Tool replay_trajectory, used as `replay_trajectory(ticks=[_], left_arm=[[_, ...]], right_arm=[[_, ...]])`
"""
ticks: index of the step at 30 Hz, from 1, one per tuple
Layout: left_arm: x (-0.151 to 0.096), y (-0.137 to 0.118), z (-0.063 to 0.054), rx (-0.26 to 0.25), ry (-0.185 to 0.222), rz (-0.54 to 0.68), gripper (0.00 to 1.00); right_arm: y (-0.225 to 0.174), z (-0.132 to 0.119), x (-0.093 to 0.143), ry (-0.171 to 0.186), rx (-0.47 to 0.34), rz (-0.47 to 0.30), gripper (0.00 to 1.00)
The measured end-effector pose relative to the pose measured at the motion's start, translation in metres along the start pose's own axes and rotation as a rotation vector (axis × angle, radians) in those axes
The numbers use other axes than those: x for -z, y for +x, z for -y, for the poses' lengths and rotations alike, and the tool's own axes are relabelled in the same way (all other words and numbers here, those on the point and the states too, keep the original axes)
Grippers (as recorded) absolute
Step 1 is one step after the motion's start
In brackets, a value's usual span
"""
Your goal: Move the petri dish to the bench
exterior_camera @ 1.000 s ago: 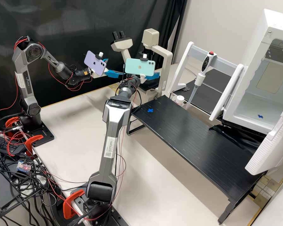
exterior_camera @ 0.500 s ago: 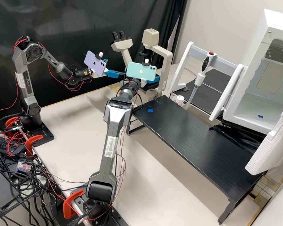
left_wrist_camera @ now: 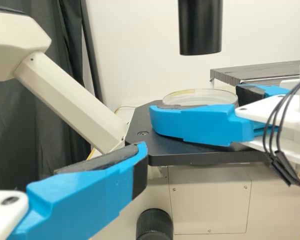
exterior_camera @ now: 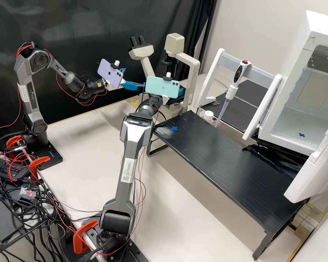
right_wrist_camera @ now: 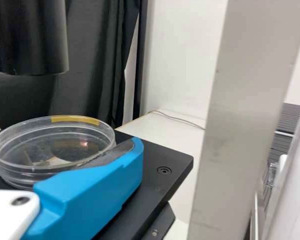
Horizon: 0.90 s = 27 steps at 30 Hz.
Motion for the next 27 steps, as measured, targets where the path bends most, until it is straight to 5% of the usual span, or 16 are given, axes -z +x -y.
replay_trajectory(ticks=[27], left_arm=[[0.0000,0.0000,0.0000,0.000,0.000,0.000,1.00]], right_arm=[[-0.0059,-0.0017,-0.0020,0.001,-0.012,0.008,0.00]])
